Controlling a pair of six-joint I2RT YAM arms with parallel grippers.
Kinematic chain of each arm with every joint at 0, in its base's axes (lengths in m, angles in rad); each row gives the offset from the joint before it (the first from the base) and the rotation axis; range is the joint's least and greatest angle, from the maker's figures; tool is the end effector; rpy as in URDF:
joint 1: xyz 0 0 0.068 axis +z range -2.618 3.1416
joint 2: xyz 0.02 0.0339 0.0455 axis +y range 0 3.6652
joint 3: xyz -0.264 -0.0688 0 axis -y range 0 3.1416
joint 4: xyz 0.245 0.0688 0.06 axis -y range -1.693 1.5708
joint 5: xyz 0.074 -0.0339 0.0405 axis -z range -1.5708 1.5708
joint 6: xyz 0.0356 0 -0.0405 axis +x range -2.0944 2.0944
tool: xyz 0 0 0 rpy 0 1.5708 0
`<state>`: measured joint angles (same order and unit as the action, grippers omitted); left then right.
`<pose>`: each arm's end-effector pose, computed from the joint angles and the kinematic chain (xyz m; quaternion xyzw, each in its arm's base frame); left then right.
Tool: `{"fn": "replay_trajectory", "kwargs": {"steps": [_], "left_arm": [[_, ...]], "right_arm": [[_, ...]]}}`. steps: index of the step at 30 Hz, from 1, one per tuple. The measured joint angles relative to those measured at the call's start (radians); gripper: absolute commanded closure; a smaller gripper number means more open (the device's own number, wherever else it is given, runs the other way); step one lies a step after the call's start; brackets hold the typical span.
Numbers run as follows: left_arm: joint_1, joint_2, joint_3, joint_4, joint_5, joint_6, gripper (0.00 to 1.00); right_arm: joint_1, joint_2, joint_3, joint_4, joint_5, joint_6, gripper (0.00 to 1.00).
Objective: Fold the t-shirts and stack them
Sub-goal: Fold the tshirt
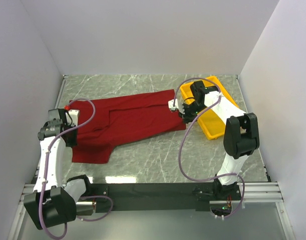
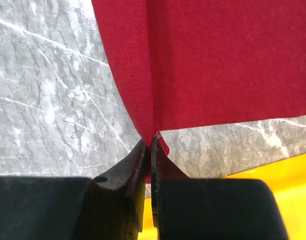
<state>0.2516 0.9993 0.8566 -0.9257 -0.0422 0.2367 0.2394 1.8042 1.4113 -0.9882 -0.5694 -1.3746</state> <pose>0.1749 0.0465 0.2641 -0.0125 0.9683 0.0799 0.2362 0.3354 0.1016 0.2298 -0.7084 0.6416 0.1869 0.2270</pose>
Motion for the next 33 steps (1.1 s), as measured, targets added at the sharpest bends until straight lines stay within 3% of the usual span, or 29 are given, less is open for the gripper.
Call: {"fn": "replay_trajectory", "kwargs": {"steps": [13, 33], "left_arm": [[0.0, 0.218, 0.061, 0.027, 0.003, -0.018, 1.0], [0.058, 0.386, 0.156, 0.076, 0.055, -0.013, 0.99]], "right_arm": [[0.014, 0.105, 0.059, 0.076, 0.052, 0.148, 1.0], [0.04, 0.253, 0.193, 0.137, 0.113, 0.274, 1.0]]}}
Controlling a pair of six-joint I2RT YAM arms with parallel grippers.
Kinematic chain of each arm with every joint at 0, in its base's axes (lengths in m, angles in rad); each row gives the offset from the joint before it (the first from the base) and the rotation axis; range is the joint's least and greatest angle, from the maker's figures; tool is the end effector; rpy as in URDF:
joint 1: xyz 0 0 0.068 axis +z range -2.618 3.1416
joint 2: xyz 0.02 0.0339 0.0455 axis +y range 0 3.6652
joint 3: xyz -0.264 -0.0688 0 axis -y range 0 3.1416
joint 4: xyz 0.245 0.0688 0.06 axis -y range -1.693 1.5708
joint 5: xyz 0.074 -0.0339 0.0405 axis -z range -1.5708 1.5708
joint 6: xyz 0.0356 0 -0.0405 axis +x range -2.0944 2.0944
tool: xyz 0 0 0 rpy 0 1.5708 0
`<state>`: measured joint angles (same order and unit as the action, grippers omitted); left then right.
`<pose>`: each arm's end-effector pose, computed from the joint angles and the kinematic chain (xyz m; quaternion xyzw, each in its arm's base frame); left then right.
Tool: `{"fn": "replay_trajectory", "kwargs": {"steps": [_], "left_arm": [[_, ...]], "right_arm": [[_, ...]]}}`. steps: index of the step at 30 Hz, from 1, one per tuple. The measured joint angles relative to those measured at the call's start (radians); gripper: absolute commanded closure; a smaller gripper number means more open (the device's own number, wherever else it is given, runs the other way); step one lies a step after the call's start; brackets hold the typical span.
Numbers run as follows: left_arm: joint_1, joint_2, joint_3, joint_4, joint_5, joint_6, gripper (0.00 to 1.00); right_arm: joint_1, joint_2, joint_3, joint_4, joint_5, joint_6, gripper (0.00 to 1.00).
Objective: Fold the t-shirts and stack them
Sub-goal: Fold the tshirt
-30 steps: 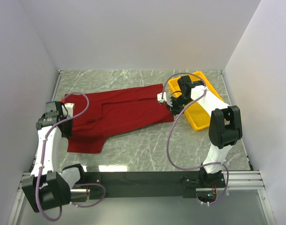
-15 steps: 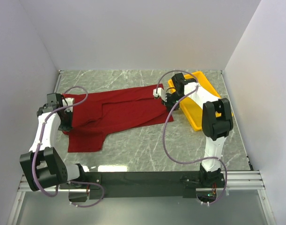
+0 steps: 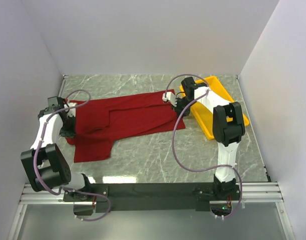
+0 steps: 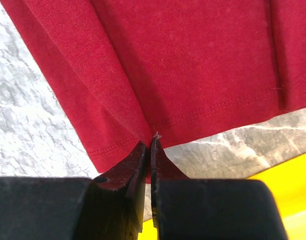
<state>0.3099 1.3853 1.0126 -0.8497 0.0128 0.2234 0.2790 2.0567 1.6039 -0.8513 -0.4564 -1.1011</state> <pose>0.2466 0.0785 0.2366 -0.0415 0.9840 0.0396 0.1688 0.3973 0.1301 0.1915 -0.6378 0.7254 0.1538 0.2083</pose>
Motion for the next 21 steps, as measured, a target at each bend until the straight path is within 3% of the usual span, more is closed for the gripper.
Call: {"fn": "replay_trajectory", "kwargs": {"steps": [21], "left_arm": [[0.037, 0.087, 0.037, 0.021, 0.043, 0.018, 0.99]], "right_arm": [[0.0, 0.016, 0.001, 0.042, 0.022, 0.057, 0.99]]}}
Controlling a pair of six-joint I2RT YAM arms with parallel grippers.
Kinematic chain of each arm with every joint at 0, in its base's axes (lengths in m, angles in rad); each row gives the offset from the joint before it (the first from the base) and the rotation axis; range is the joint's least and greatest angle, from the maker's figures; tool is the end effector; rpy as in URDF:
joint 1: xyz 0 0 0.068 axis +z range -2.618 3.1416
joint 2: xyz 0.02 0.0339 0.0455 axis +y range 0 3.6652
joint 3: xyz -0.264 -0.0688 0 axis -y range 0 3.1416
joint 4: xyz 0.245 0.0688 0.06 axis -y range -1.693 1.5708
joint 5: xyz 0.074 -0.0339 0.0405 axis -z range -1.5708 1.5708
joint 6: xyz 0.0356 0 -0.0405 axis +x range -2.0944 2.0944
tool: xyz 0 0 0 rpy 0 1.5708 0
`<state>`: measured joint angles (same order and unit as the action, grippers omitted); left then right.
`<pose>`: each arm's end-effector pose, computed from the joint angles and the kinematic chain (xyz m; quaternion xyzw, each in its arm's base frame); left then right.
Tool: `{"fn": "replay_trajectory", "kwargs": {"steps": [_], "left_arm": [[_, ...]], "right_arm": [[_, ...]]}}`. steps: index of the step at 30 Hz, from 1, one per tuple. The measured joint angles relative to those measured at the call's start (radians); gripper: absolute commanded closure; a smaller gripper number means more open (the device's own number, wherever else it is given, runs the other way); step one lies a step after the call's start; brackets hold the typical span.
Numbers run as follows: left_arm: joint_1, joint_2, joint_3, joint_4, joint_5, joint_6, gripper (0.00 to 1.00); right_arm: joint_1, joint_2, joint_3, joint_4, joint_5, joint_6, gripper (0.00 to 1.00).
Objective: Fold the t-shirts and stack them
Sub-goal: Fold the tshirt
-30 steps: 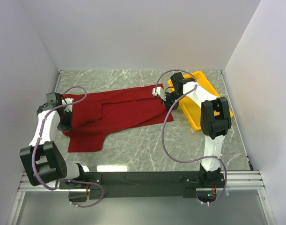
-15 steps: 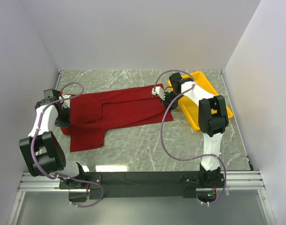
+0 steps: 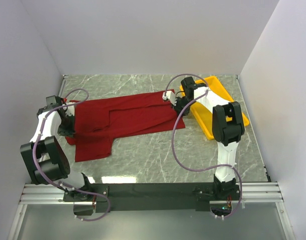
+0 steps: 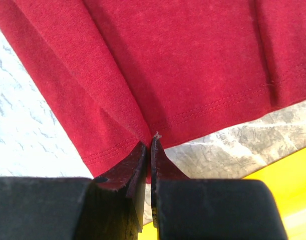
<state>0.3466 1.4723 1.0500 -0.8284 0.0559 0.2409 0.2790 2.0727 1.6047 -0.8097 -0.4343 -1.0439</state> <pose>0.2608 0.0921 0.2266 -0.0477 0.9857 0.0197 0.1605 0.4029 0.1310 0.1862 -0.6182 0.7430 0.1445 0.2118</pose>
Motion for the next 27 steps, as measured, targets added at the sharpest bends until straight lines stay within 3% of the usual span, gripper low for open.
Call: {"fn": "replay_trajectory", "kwargs": {"steps": [16, 27], "left_arm": [[0.012, 0.056, 0.034, 0.002, 0.017, 0.001, 0.99], [0.028, 0.146, 0.073, 0.018, 0.046, -0.003, 0.98]], "right_arm": [[0.0, 0.009, 0.023, 0.02, 0.005, 0.026, 0.96], [0.0, 0.03, 0.04, 0.042, 0.021, 0.068, 0.87]]}}
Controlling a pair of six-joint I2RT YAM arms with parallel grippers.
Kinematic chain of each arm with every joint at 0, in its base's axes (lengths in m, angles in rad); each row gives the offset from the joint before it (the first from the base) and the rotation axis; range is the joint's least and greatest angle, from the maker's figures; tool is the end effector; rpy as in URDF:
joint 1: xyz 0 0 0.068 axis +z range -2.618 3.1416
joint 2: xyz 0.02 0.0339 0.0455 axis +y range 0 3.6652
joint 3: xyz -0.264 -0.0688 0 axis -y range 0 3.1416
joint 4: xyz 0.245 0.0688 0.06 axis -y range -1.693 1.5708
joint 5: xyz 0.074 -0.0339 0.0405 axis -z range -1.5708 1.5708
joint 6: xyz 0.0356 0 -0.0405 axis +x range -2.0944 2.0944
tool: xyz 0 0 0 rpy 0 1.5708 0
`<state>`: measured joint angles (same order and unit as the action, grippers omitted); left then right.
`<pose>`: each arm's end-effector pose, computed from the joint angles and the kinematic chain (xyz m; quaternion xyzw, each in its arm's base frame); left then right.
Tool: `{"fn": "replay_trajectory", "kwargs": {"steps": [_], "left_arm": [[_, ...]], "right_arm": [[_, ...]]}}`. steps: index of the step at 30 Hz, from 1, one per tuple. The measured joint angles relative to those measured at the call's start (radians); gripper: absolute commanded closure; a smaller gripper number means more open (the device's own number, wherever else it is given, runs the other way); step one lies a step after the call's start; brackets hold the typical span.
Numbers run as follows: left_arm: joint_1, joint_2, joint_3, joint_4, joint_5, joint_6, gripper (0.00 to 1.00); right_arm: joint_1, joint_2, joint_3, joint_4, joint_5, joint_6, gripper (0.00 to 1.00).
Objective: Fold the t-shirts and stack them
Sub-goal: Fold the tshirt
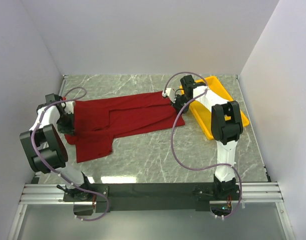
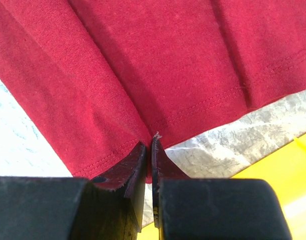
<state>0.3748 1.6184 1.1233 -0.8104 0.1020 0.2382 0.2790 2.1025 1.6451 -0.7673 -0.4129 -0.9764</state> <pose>0.2855 0.1084 0.2080 -0.0608 0.9881 -0.0083 0.1412 0.4155 0.1339 0.1864 -0.5948 0.7596 0.1322 0.2274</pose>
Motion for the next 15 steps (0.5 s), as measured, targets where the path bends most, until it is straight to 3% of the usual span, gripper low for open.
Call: {"fn": "replay_trajectory", "kwargs": {"steps": [8, 11, 15], "left_arm": [[0.003, 0.06, 0.048, 0.02, 0.034, -0.018, 0.97], [0.003, 0.075, 0.058, 0.024, 0.044, -0.019, 0.92], [0.003, 0.084, 0.063, 0.025, 0.059, -0.019, 0.85]], "right_arm": [[0.0, 0.01, 0.014, 0.005, 0.016, 0.02, 0.79], [0.0, 0.017, 0.014, 0.005, 0.029, 0.028, 0.63], [0.0, 0.027, 0.023, 0.005, 0.035, 0.042, 0.56]]}}
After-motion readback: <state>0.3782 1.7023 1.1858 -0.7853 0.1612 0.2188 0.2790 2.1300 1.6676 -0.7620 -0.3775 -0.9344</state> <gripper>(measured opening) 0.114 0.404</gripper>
